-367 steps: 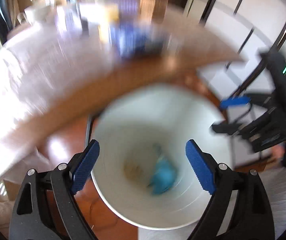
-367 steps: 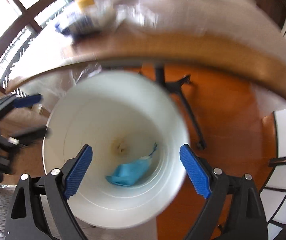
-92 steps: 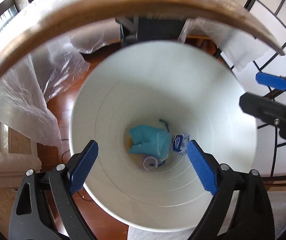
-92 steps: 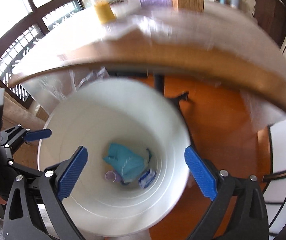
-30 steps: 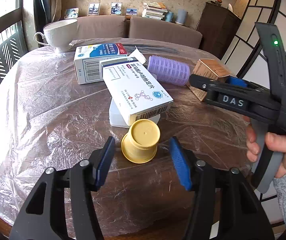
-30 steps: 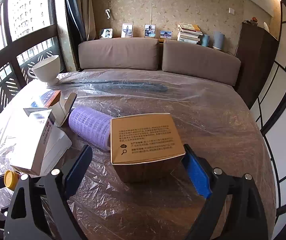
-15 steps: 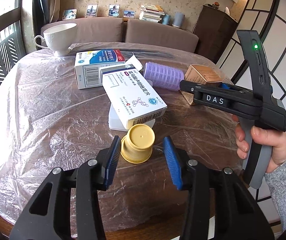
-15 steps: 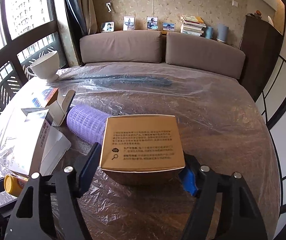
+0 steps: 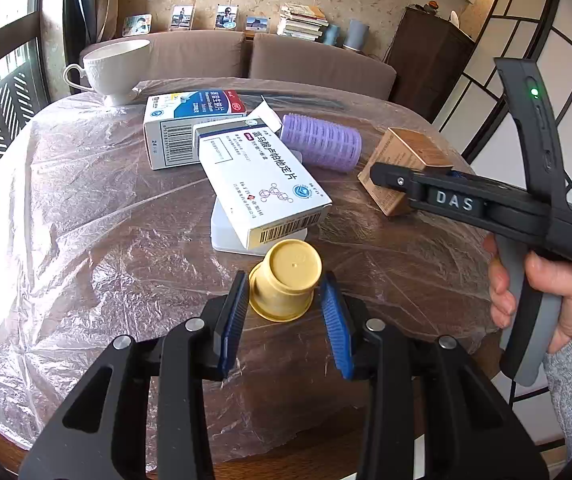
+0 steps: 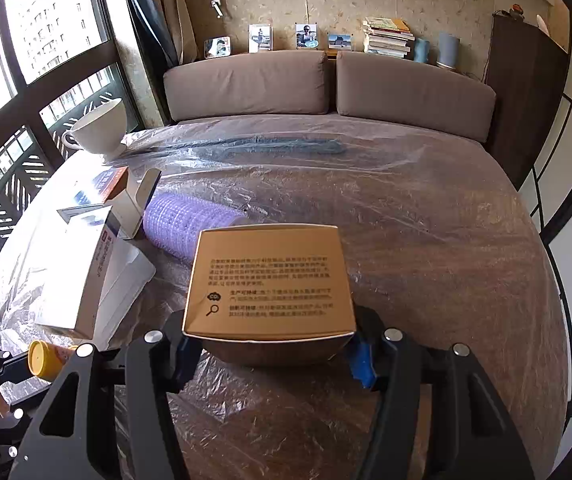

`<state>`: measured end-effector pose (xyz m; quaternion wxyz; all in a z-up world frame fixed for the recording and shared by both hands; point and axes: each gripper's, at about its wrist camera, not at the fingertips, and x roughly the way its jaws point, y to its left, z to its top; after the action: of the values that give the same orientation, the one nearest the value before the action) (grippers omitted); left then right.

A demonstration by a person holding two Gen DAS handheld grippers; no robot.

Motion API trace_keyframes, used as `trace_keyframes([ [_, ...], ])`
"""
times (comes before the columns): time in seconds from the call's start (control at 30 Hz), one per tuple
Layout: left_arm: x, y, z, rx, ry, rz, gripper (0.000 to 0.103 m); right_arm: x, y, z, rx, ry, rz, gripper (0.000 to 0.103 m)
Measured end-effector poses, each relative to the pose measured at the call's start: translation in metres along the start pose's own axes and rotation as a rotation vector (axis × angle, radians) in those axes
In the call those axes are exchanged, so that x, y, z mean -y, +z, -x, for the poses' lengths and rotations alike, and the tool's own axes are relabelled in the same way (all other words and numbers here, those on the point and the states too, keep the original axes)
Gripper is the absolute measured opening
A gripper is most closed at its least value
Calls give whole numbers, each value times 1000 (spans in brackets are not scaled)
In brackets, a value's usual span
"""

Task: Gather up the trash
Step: 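Grasp the yellow cup with the left tool while the right tool grasps the wooden box, then carry the yellow cup and wooden box over the white bin with both tools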

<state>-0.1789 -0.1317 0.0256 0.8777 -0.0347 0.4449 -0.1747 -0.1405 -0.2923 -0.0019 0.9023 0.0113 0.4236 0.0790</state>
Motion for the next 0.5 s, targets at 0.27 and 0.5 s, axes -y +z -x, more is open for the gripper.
trace_keyframes([
  [0.27, -1, 2, 0, 10, -11, -6, 34, -2, -14, 17, 1, 14, -4, 58],
  [0.5, -2, 6, -6, 12, -6, -6, 35, -3, -24, 23, -1, 15, -21, 58],
])
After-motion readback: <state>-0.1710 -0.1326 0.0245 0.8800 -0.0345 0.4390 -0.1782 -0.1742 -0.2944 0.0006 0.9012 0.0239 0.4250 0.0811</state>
